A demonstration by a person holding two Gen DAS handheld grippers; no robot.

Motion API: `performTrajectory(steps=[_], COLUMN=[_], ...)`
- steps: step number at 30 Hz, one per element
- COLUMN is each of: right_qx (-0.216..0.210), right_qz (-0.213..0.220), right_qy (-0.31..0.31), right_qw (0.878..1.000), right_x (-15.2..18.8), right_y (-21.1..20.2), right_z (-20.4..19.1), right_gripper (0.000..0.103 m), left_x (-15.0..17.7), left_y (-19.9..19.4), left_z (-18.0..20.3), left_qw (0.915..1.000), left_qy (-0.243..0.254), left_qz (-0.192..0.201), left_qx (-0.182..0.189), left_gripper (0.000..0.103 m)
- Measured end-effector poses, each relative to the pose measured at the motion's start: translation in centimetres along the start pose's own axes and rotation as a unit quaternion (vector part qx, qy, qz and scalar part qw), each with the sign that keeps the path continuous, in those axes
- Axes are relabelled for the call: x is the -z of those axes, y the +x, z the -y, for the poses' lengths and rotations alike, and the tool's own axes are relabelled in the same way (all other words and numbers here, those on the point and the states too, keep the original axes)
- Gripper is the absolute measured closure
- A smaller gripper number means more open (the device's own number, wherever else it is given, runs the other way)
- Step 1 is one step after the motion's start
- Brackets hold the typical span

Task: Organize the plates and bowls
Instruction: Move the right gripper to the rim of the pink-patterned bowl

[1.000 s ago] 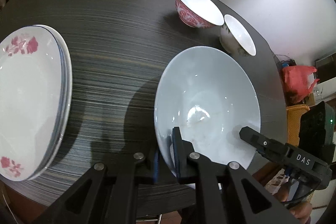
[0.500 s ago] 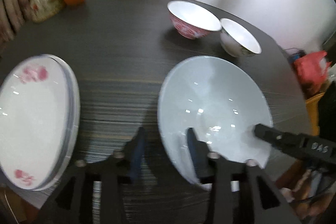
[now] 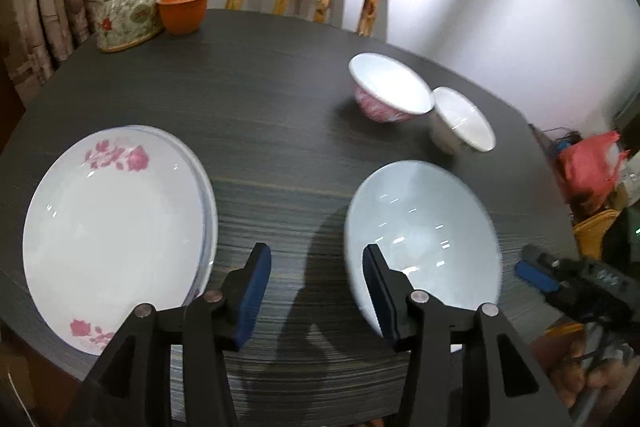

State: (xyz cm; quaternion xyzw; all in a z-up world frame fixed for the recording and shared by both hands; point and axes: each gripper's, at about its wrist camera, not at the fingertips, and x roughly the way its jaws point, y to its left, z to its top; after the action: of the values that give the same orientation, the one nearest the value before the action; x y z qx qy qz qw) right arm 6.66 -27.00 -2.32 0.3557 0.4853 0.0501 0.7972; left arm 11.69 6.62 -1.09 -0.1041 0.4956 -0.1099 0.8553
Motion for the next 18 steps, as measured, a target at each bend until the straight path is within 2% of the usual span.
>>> performTrajectory(steps=[2,4,6,8,11,18], right_qx=[0.000,-0.005,-0.007,-0.010,-0.016,-0.017], right_qz=[0.002,0.006,0.011,0.021,0.035,0.041], right_qy=[0.005,0.011,0.008,0.002,-0.009,-0.026], right_qw=[1.000,1.000,1.000,1.000,0.999,0.999], right_x=[0.0,-0.2,-0.9,-1.7,-3.4,-9.5], right_y=[-0.5,-0.9,-1.4,-2.1,-3.1,-4.1], right_z=[0.8,1.3,1.4,1.2,0.6,-0.1], right_gripper=[0.063,0.063,0.063,0.063,0.063,0.063], left_x=[-0.7,-1.7,-2.7,-4.4,-6.6,-11.1], left_y=[-0.7,-1.1,-1.4,-1.1,0.0,6.5], left_z=[0.7,1.7,2.8,4.5,6.9,11.1], left_qw=[0.9997,0.9978,0.9956,0.9910,0.9851,0.9723], left_qy=[0.000,-0.002,-0.011,-0.019,-0.035,-0.087], left_qz=[0.003,0.000,-0.002,-0.009,-0.018,-0.082], left_qx=[0.023,0.066,0.093,0.132,0.167,0.201], left_gripper=[0.054,0.054,0.054,0.051,0.047,0.047])
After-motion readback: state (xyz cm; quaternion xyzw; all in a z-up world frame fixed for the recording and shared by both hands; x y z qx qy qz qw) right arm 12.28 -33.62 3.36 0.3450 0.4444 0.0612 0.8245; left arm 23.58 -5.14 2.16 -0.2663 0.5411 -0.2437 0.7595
